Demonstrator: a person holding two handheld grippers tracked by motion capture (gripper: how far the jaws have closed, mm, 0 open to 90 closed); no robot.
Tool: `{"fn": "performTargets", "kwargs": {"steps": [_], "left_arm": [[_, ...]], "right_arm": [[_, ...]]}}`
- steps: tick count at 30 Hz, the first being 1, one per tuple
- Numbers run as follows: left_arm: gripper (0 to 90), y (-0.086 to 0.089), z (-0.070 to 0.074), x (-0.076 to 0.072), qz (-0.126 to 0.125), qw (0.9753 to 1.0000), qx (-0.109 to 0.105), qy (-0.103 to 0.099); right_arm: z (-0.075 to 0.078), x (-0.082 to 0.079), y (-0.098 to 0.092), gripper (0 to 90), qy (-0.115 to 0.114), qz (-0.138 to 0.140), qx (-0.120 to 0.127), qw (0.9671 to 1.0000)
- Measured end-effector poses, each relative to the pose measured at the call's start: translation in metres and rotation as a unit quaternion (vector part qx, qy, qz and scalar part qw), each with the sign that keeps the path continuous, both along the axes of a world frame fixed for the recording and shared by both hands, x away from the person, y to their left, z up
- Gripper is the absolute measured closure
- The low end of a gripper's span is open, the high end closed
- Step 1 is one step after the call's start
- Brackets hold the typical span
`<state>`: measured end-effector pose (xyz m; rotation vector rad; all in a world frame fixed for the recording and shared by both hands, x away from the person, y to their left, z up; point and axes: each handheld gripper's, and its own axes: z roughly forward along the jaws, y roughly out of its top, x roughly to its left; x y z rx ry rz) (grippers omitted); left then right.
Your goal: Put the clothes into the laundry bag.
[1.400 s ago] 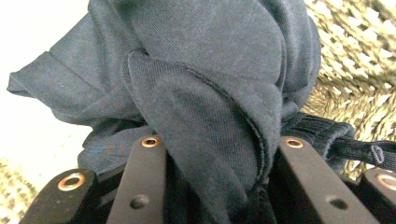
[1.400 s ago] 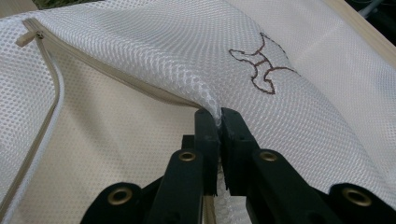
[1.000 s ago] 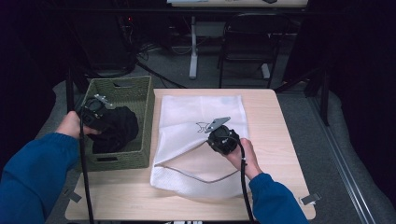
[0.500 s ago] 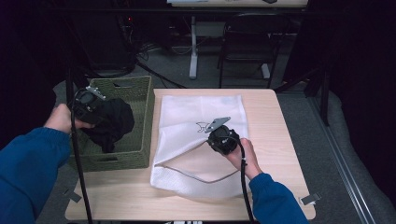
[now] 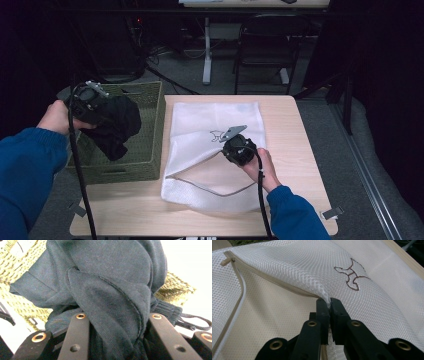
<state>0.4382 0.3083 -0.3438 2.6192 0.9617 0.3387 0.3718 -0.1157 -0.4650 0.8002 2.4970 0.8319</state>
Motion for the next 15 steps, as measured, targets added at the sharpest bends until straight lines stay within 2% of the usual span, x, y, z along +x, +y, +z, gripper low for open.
{"fn": "performTargets", "kwargs": {"steps": [9, 12, 15], "left_arm": [[68.4, -0.006, 0.025, -0.005, -0.011, 0.9999, 0.009, -0.001], [68.5, -0.010, 0.032, -0.010, -0.007, 1.0000, 0.006, 0.000], [68.4, -0.013, 0.038, -0.014, -0.017, 0.9998, 0.013, 0.001]], "right_arm": [[0.000, 0.000, 0.000, 86.8, 0.000, 0.000, 0.002, 1.0000], [0.000, 0.000, 0.000, 86.8, 0.000, 0.001, 0.001, 1.0000], [0.000, 0.000, 0.000, 86.8, -0.001, 0.001, 0.000, 1.0000]]}}
